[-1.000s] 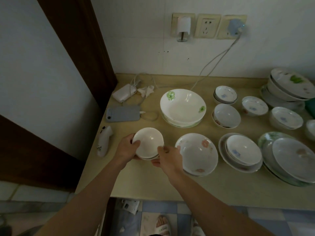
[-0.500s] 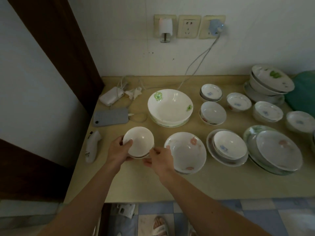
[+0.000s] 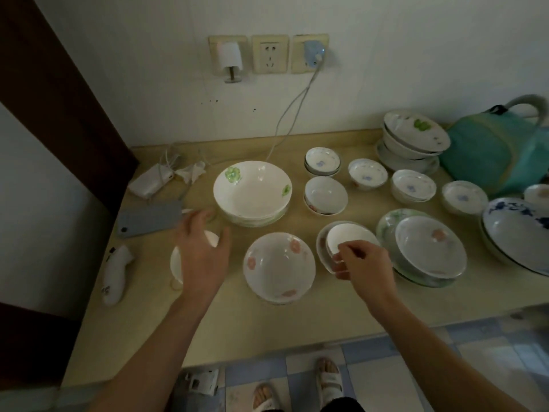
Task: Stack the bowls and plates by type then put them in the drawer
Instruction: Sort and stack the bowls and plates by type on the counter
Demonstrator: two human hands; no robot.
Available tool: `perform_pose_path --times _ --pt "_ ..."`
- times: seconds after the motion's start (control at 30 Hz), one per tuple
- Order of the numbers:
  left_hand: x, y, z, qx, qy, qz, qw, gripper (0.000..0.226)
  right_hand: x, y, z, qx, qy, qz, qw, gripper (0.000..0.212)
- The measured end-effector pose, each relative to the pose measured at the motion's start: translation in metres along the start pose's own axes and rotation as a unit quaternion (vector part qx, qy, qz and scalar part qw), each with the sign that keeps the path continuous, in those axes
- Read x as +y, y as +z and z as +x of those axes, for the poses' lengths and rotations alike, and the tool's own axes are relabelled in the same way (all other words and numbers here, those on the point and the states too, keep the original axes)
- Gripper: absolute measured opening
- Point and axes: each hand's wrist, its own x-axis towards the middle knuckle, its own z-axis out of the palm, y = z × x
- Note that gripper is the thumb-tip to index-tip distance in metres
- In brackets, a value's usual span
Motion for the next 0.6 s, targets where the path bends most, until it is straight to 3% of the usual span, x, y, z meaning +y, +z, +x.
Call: perform_pose_path --times 0.1,0.17,0.27,0.33,0.37,0.43,0.6 --pt "0.042 0.036 -0.009 -0.096 0.011 -0.082 0.992 0.032 0.009 -0.03 0.024 0.072 -0.016 -0.065 0.995 0.011" --pt "0.063 0.064 -0.017 -0.156 0.019 -0.078 0.984 0.027 0.015 -0.049 0.038 0.094 -0.041 -0.14 0.985 0.012" --pt "0.087 0.106 -0.029 -0.245 0.012 -0.05 0.968 0.027 0.024 -0.067 0.055 0.075 -0.04 -0.226 0.971 0.025" --pt "0.097 0.129 -0.034 -0.289 -0.004 -0.012 0.957 0.03 0.028 -0.074 0.064 0.044 -0.025 -0.259 0.965 0.017" --pt "0.1 0.138 -0.036 -0.3 -0.012 0.011 0.954 0.031 0.029 -0.076 0.068 0.023 -0.015 -0.269 0.963 0.008" --pt "0.104 0.153 -0.037 -0.303 -0.023 0.059 0.951 0.032 0.03 -0.078 0.077 -0.02 0.003 -0.275 0.961 0.019" --pt "0.108 0.173 -0.036 -0.28 -0.047 0.143 0.948 0.025 0.027 -0.075 0.086 -0.07 0.024 -0.27 0.96 0.022"
